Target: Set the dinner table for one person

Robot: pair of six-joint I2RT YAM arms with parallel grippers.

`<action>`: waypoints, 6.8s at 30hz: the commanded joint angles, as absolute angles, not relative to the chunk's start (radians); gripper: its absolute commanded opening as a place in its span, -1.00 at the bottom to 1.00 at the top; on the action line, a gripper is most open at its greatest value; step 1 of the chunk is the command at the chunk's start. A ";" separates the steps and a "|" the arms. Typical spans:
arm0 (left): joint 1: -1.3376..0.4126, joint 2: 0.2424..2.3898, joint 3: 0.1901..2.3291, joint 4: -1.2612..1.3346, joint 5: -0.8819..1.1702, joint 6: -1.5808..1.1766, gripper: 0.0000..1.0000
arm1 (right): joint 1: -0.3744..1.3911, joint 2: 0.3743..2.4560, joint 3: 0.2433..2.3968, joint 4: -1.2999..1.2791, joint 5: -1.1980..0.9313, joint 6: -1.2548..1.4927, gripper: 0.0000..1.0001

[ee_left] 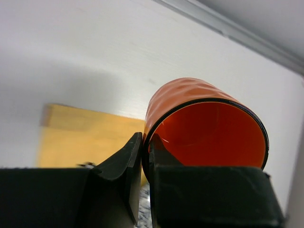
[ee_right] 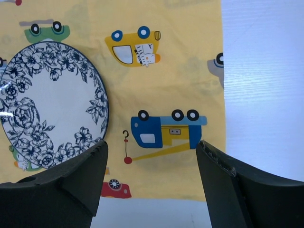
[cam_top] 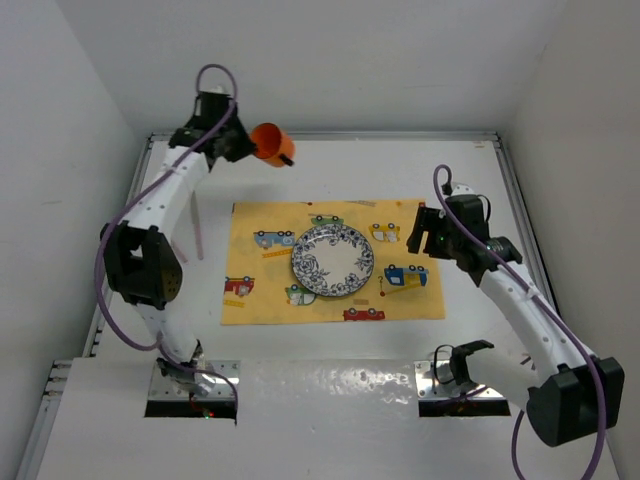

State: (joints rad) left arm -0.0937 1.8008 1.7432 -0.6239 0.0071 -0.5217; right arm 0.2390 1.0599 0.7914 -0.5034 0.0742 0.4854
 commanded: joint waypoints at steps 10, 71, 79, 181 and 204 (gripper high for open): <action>-0.535 1.874 1.784 -0.422 -0.048 -0.712 -1.00 | 0.244 0.946 0.899 -0.707 0.196 0.569 0.48; -0.761 2.404 2.042 -0.241 -0.060 -1.043 -0.69 | 0.244 0.997 0.896 -0.696 0.164 0.614 0.50; -0.764 2.402 2.039 -0.239 -0.052 -1.046 -0.33 | 0.242 1.003 0.887 -0.687 0.166 0.607 0.52; -0.080 1.275 0.851 -0.331 -0.086 -0.290 0.76 | 0.138 1.911 1.434 -0.371 0.273 0.166 -0.34; 0.160 1.696 1.210 -0.525 -0.166 -0.334 0.13 | 0.173 1.286 1.059 -0.434 0.055 0.432 0.19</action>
